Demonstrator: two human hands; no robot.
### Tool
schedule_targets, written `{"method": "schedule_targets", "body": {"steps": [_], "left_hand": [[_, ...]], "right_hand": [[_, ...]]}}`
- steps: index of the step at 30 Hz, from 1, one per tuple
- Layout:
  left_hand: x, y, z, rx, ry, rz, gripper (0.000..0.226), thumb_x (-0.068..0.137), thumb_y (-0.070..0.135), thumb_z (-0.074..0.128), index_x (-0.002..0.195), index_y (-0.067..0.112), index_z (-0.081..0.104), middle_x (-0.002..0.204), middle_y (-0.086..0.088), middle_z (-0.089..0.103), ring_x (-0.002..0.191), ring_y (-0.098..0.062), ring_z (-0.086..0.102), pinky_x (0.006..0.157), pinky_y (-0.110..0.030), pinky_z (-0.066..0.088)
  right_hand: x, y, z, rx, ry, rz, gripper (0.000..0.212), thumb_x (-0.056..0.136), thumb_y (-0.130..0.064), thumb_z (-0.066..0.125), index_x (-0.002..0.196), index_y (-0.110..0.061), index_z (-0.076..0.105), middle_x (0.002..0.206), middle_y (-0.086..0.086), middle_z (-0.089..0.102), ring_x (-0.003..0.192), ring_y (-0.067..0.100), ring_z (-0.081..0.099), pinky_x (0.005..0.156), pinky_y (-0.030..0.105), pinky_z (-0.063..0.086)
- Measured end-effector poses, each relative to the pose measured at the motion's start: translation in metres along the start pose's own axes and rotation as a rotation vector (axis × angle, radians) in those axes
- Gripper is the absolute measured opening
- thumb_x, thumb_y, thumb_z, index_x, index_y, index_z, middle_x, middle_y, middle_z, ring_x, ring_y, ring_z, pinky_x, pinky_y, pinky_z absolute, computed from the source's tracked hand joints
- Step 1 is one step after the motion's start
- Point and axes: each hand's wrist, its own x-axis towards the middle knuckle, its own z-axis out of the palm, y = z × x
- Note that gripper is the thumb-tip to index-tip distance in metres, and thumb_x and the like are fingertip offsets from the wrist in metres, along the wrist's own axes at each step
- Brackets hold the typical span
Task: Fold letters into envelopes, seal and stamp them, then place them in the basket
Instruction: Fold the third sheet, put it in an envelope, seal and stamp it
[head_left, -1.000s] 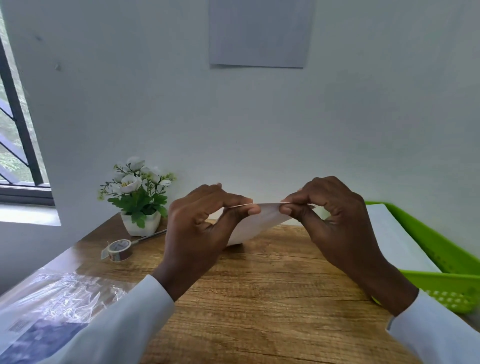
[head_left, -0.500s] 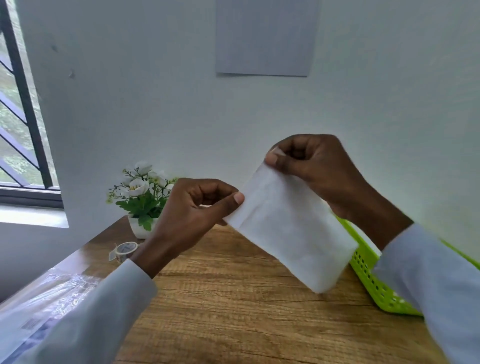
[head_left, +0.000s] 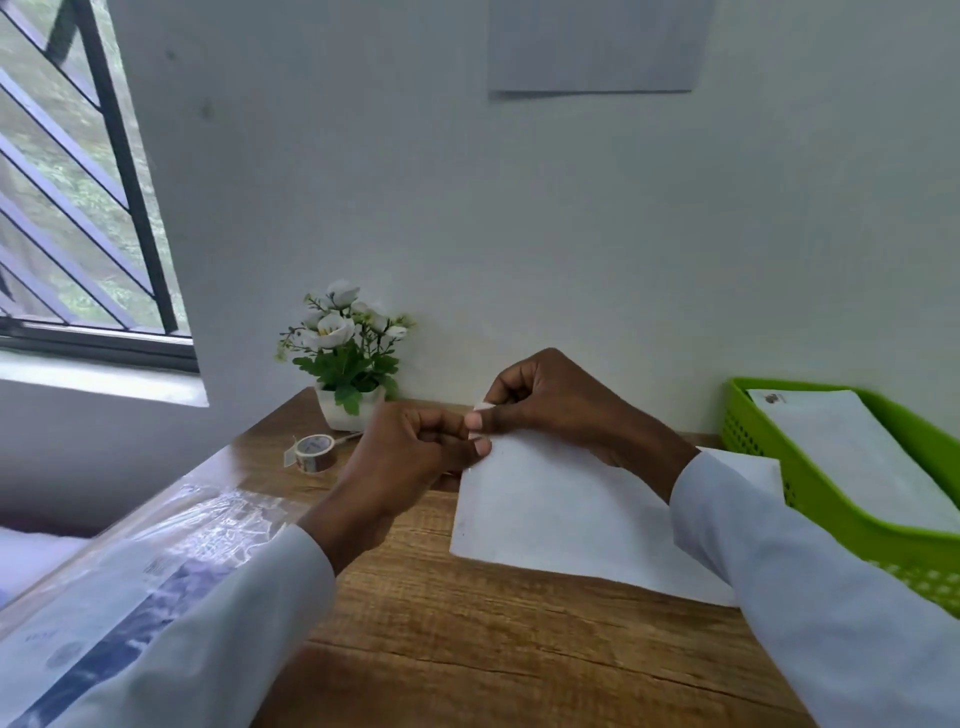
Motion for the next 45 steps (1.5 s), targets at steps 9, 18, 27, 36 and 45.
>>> {"method": "schedule_targets", "body": {"steps": [9, 18, 27, 36, 45], "left_hand": [[-0.019, -0.026, -0.016, 0.022, -0.013, -0.169, 0.017, 0.076, -0.002, 0.076, 0.093, -0.005, 0.072, 0.082, -0.014, 0.077, 0.077, -0.022, 0.075, 0.063, -0.028, 0.06], [-0.027, -0.038, -0.029, 0.197, -0.035, -0.302, 0.021, 0.071, 0.004, 0.083, 0.089, -0.001, 0.074, 0.079, -0.014, 0.075, 0.064, -0.018, 0.068, 0.062, -0.028, 0.059], [-0.037, -0.039, -0.033, 0.636, -0.029, -0.179, 0.047, 0.068, 0.021, 0.089, 0.103, 0.027, 0.059, 0.069, 0.002, 0.072, 0.059, -0.006, 0.066, 0.052, -0.015, 0.045], [-0.021, -0.009, -0.062, 0.767, -0.26, -0.129, 0.006, 0.079, 0.015, 0.078, 0.082, 0.01, 0.074, 0.071, -0.007, 0.074, 0.065, -0.02, 0.071, 0.061, -0.029, 0.058], [0.048, -0.032, -0.156, 0.584, 0.361, 0.126, 0.014, 0.08, 0.003, 0.077, 0.073, 0.014, 0.074, 0.063, -0.008, 0.071, 0.053, -0.017, 0.066, 0.059, -0.037, 0.062]], "right_hand": [[0.015, 0.014, 0.027, -0.022, -0.021, -0.036, 0.025, 0.076, -0.026, 0.084, 0.075, -0.003, 0.076, 0.079, 0.019, 0.073, 0.062, 0.014, 0.06, 0.06, 0.028, 0.045], [0.025, 0.036, 0.039, -0.018, -0.007, 0.019, 0.027, 0.078, -0.025, 0.083, 0.083, 0.001, 0.076, 0.072, -0.003, 0.073, 0.059, -0.007, 0.063, 0.054, 0.011, 0.043], [0.024, 0.064, 0.072, -0.201, -0.009, 0.028, 0.024, 0.078, -0.04, 0.08, 0.079, -0.016, 0.077, 0.067, -0.01, 0.069, 0.059, 0.001, 0.059, 0.057, 0.024, 0.044], [0.031, 0.046, 0.072, -0.351, 0.086, -0.054, 0.028, 0.077, -0.046, 0.079, 0.095, -0.025, 0.073, 0.09, -0.009, 0.071, 0.081, 0.008, 0.064, 0.07, 0.029, 0.052], [0.081, 0.017, 0.104, -0.393, 0.018, -0.198, 0.021, 0.081, -0.039, 0.076, 0.096, -0.025, 0.076, 0.091, -0.009, 0.073, 0.079, 0.007, 0.063, 0.066, 0.024, 0.044]]}}
